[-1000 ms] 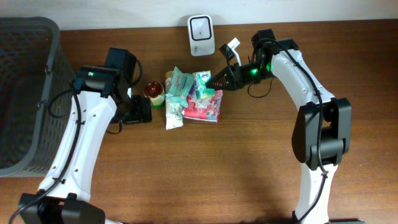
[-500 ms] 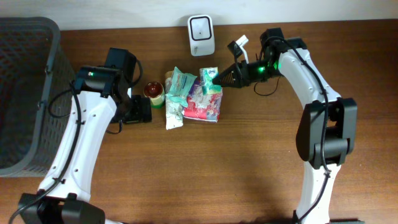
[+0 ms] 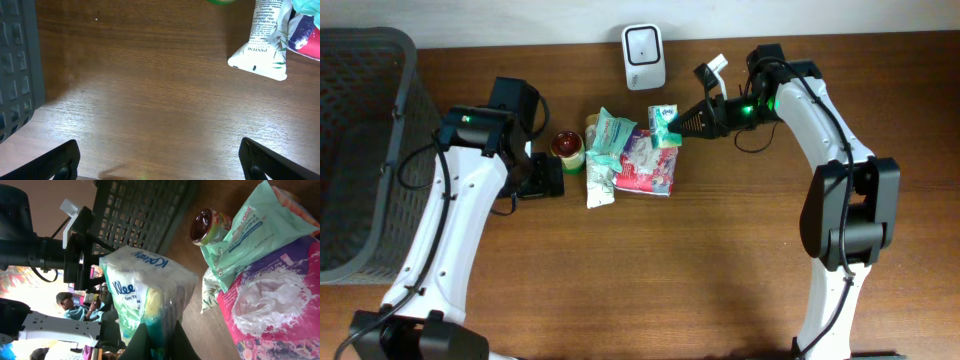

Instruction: Scan the item barcode

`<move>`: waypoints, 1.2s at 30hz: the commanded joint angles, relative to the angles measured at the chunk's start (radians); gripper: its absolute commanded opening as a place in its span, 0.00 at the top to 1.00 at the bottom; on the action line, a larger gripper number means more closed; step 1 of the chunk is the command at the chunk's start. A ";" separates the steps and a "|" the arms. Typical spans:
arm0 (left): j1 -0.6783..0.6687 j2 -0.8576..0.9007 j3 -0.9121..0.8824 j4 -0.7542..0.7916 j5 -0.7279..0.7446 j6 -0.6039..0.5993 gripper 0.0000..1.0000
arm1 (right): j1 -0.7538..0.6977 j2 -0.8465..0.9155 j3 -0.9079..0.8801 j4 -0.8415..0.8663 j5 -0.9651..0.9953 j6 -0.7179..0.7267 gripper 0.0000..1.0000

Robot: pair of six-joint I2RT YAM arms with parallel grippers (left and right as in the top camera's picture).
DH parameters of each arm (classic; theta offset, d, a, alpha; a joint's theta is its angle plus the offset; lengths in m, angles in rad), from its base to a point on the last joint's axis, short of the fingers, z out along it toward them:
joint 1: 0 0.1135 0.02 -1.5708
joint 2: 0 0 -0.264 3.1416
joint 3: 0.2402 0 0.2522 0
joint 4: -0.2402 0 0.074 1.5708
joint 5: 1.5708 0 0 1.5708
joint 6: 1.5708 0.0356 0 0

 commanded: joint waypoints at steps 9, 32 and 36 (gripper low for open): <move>0.003 -0.015 -0.005 -0.001 -0.007 -0.010 0.01 | -0.003 0.005 0.014 0.029 0.001 -0.011 0.96; 0.003 -0.015 -0.005 -0.001 -0.007 -0.010 0.01 | -0.003 0.005 0.014 0.048 0.012 -0.011 0.96; 0.003 -0.015 -0.005 -0.001 -0.007 -0.010 0.01 | -0.002 0.005 0.014 0.055 0.013 -0.011 0.96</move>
